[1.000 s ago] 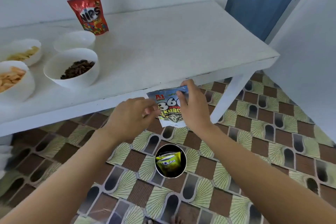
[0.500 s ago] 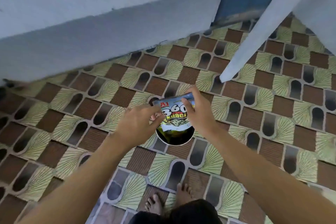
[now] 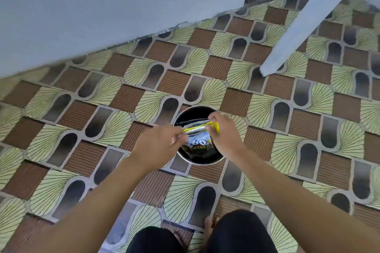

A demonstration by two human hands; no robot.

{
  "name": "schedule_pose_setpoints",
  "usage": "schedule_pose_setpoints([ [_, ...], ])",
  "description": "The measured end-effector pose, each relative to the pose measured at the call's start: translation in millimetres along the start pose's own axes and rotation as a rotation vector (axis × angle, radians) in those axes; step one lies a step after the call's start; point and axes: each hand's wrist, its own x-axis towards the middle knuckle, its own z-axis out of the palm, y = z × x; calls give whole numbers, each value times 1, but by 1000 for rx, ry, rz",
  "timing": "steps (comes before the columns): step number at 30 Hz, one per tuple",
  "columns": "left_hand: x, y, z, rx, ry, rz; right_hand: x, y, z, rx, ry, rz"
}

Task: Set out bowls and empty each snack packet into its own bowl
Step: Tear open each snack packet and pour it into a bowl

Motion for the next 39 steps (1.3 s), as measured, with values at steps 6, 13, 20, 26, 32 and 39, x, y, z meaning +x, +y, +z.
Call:
schedule_pose_setpoints([
  [6, -22, 47, -117, 102, 134, 41, -6, -106, -102, -161, 25, -194],
  [13, -96, 124, -306, 160, 320, 23, -30, -284, -253, -411, 133, -450],
  [20, -180, 178, -470, 215, 540, -32, -58, -441, -373, -463, 206, -627],
  [26, -223, 174, -544, 247, 715, -44, -62, -527, -406, -388, 220, -722],
  [32, -233, 132, -587, 207, 814, -87, -41, -590, -395, -315, 207, -773],
  [39, -197, 44, -642, 121, 867, -126, 30, -656, -355, -171, 174, -750],
])
